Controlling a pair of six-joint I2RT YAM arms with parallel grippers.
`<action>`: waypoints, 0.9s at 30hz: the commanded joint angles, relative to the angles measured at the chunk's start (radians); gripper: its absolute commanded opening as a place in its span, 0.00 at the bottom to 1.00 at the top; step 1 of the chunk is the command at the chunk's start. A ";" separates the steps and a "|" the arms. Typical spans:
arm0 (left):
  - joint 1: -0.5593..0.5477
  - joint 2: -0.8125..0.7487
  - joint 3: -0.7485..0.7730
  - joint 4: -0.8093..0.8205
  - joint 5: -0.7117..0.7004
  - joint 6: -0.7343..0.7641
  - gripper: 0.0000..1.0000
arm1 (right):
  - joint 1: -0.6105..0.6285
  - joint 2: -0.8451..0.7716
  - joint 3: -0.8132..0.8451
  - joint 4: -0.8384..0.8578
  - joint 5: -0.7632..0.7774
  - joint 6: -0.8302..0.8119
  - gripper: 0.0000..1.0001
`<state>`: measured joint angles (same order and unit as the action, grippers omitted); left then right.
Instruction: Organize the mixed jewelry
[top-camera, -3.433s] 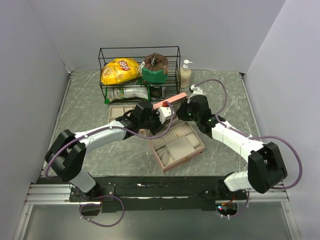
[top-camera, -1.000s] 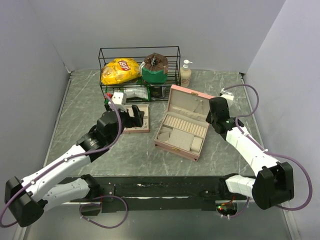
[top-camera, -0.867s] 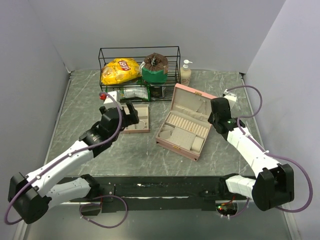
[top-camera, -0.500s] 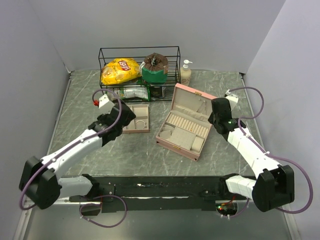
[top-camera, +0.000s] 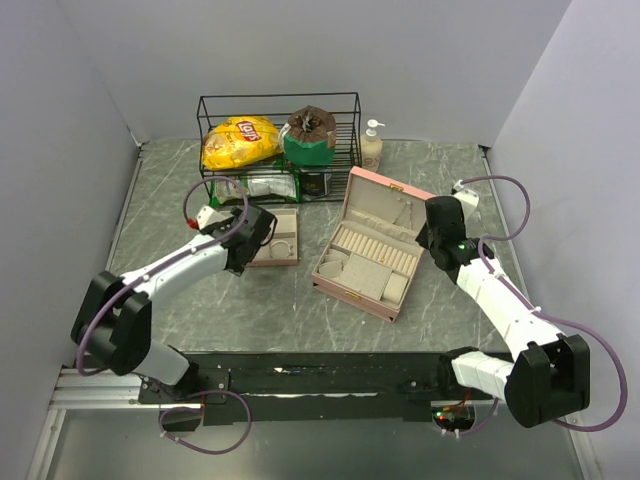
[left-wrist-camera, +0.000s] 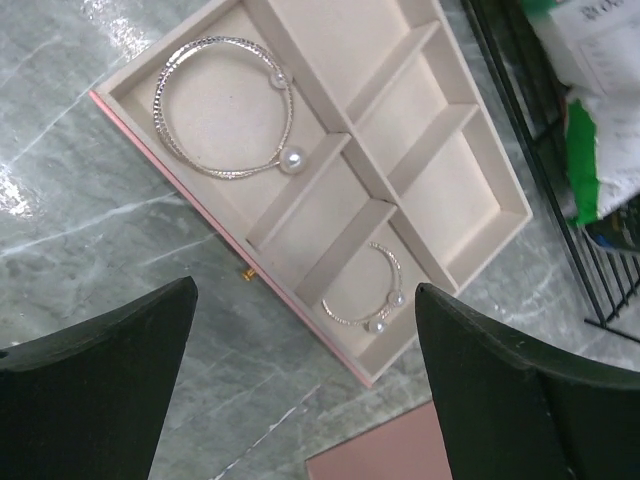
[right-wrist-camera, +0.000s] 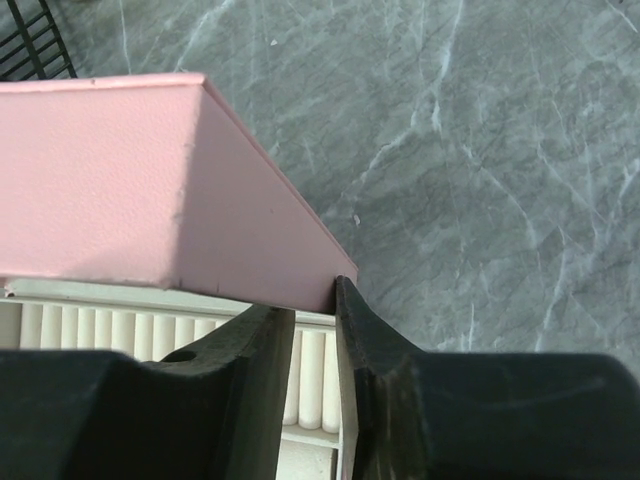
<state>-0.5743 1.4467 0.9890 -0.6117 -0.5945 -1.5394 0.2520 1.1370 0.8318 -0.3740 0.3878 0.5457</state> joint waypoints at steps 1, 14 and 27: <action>0.019 0.061 0.074 -0.059 0.036 -0.105 0.96 | 0.000 -0.022 0.001 0.050 -0.035 0.019 0.32; 0.042 0.155 0.043 -0.043 0.205 -0.159 0.88 | 0.000 -0.013 -0.011 0.067 -0.053 0.017 0.38; 0.068 0.238 0.062 -0.068 0.228 -0.238 0.72 | 0.000 -0.003 -0.014 0.069 -0.058 0.016 0.39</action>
<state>-0.5140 1.6714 1.0340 -0.6586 -0.3763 -1.7241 0.2504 1.1362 0.8280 -0.3584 0.3649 0.5457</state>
